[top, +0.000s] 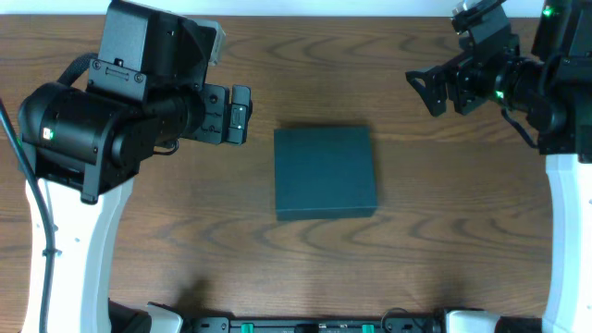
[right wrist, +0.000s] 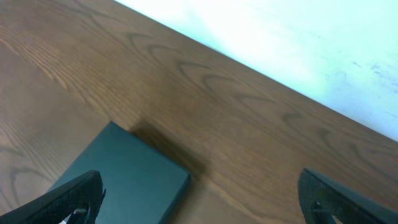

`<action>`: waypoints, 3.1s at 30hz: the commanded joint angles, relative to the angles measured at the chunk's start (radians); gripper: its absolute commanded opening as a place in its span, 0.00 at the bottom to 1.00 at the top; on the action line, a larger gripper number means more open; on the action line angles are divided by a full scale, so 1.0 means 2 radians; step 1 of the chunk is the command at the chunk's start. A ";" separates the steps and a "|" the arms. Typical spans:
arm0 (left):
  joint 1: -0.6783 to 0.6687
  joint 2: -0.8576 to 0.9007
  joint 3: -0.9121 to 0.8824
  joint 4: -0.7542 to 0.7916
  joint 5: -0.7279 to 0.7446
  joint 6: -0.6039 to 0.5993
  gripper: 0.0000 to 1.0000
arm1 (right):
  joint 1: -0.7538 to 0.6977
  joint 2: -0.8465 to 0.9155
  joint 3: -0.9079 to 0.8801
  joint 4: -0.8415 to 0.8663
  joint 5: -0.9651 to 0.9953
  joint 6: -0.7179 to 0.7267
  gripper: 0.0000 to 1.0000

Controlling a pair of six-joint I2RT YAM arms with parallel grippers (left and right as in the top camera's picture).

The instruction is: Pack container

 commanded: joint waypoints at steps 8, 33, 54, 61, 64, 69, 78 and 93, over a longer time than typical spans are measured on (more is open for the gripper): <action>0.003 -0.044 -0.025 0.043 -0.116 -0.002 0.95 | 0.001 -0.002 0.001 -0.001 -0.002 0.003 0.99; 0.201 -0.426 -0.523 0.208 -0.086 -0.027 0.95 | 0.001 -0.002 0.001 -0.001 -0.002 0.003 0.99; 0.200 -0.732 -0.868 0.385 -0.083 -0.051 0.95 | 0.001 -0.002 0.001 -0.002 -0.002 0.003 0.99; 0.200 -0.781 -0.964 0.434 -0.083 -0.061 0.95 | 0.001 -0.002 0.001 -0.001 -0.002 0.003 0.99; 0.200 -0.781 -0.990 0.461 -0.083 -0.062 0.95 | 0.001 -0.002 0.001 -0.001 -0.002 0.003 0.99; 0.200 -0.781 -1.022 0.486 -0.083 -0.062 0.95 | 0.001 -0.002 0.001 -0.002 -0.002 0.003 0.99; 0.200 -0.781 -1.058 0.526 -0.086 -0.058 0.95 | 0.001 -0.002 0.001 -0.001 -0.002 0.003 0.99; 0.200 -0.780 -1.058 0.526 -0.085 -0.059 0.95 | 0.001 -0.002 0.001 -0.001 -0.002 0.003 0.99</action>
